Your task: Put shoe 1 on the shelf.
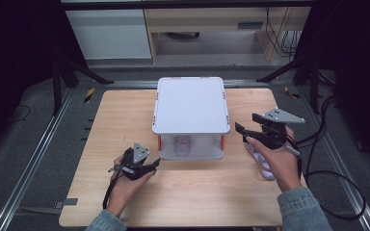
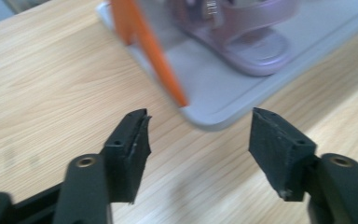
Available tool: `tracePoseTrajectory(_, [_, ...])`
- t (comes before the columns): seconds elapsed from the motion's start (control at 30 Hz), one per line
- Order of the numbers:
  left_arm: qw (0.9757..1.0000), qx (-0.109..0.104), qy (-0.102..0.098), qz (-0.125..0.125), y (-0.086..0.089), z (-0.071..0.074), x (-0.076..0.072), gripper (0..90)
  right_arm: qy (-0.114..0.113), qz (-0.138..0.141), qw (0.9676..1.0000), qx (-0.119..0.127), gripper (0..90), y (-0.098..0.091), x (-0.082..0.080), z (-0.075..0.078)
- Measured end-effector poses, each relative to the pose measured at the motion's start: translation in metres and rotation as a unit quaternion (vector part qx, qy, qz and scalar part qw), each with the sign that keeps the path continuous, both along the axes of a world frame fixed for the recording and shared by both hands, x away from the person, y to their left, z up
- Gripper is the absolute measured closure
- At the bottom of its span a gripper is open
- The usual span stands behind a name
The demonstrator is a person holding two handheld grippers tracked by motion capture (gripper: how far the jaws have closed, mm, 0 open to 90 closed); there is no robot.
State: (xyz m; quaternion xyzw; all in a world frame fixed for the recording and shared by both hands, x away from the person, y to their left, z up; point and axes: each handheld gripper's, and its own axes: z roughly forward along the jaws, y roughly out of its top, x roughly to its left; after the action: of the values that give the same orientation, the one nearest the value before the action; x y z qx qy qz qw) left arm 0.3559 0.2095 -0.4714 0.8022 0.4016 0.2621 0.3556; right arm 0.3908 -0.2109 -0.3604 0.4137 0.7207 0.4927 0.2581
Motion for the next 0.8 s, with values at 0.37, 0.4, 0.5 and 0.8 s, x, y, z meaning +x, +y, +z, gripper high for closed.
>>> tracePoseTrajectory(0.37, [0.9973, -0.026, 0.011, 0.067, 0.048, -0.004, 0.008, 13.6, 0.013, -0.028, 0.9995, -0.008, 39.9, -0.030, -0.015, -0.021])
tracePoseTrajectory(0.4, [0.9966, -0.027, 0.013, 0.077, 0.055, -0.005, 0.009, 13.1, 0.016, -0.029, 0.9994, -0.012, 41.8, -0.034, -0.017, -0.025])
tracePoseTrajectory(0.5, [0.9958, -0.031, 0.015, 0.084, 0.060, -0.005, 0.010, 11.8, 0.024, -0.034, 0.9990, -0.016, 44.2, -0.041, -0.020, -0.030])
tracePoseTrajectory(0.8, [0.9936, -0.044, 0.019, 0.103, 0.074, -0.006, 0.010, 11.2, 0.060, -0.040, 0.9966, -0.040, 50.8, -0.054, -0.030, -0.058])
